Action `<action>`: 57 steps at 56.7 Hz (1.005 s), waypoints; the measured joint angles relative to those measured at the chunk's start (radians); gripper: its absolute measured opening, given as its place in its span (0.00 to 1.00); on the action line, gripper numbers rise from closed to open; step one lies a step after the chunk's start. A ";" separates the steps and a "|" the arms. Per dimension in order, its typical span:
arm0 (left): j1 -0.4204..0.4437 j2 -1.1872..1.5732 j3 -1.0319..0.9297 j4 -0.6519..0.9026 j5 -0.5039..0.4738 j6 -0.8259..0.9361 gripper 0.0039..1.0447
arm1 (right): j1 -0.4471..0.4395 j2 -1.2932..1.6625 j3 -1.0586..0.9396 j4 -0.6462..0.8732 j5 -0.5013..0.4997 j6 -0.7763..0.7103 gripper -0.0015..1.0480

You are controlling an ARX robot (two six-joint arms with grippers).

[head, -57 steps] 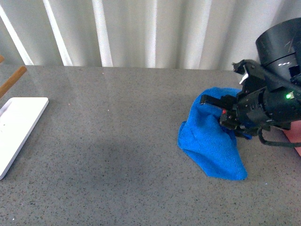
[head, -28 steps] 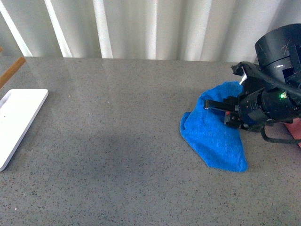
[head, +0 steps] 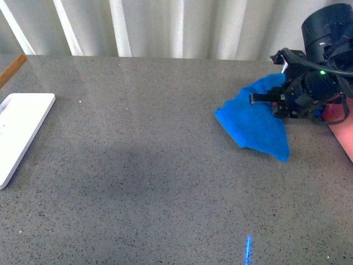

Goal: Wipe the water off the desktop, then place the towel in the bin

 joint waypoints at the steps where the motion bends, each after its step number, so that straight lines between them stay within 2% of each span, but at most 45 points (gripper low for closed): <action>1: 0.000 0.000 0.000 0.000 0.000 0.000 0.94 | 0.003 0.014 0.026 -0.002 -0.001 -0.006 0.03; 20: 0.000 0.000 0.000 0.000 0.000 0.000 0.94 | 0.077 0.196 0.376 -0.086 -0.134 -0.002 0.03; 31: 0.000 0.000 0.000 0.000 0.000 0.000 0.94 | 0.161 0.222 0.415 -0.093 -0.184 0.035 0.03; 45: 0.000 0.000 0.000 0.000 0.000 0.000 0.94 | 0.225 0.113 0.198 -0.019 -0.158 0.097 0.03; 53: 0.000 0.000 0.000 0.000 0.000 0.000 0.94 | 0.219 -0.079 -0.140 0.101 -0.186 0.123 0.03; 57: 0.000 0.000 0.000 0.000 0.000 0.000 0.94 | 0.208 -0.140 -0.236 0.127 -0.194 0.123 0.03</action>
